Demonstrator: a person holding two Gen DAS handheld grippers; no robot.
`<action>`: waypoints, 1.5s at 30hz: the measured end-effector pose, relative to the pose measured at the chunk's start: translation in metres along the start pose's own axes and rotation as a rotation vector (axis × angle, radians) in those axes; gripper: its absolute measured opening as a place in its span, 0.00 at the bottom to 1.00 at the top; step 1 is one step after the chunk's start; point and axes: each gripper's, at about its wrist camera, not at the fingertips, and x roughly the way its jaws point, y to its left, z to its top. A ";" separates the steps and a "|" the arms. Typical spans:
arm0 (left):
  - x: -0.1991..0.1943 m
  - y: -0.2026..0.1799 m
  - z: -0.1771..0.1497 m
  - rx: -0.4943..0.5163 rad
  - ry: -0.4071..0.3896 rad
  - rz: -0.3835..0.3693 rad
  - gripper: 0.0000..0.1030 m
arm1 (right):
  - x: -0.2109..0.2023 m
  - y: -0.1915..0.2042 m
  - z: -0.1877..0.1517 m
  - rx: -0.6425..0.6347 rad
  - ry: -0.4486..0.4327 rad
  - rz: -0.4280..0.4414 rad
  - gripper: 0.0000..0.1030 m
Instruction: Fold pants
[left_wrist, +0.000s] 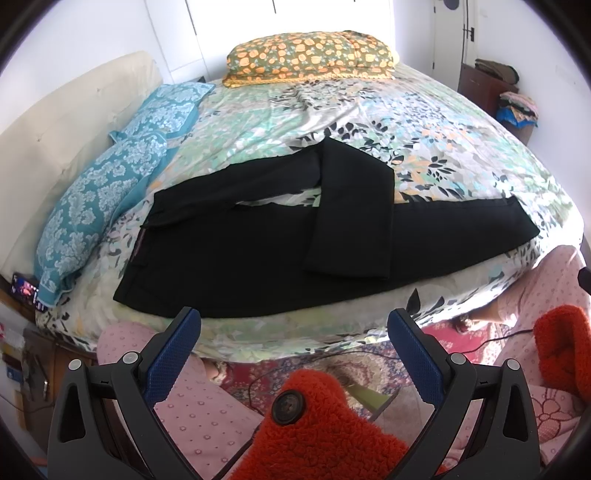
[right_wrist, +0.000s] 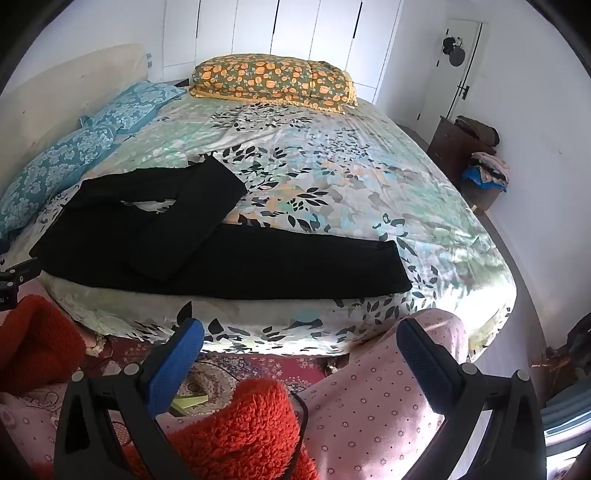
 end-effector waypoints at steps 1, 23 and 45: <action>0.001 0.002 -0.001 -0.004 0.003 0.001 0.99 | 0.000 0.002 0.002 -0.003 0.002 0.000 1.00; 0.010 0.022 -0.014 -0.063 0.072 0.046 0.99 | 0.010 0.042 0.016 -0.144 0.019 0.080 1.00; 0.013 0.020 -0.013 -0.047 0.074 0.043 0.99 | 0.014 0.049 0.016 -0.167 0.035 0.099 1.00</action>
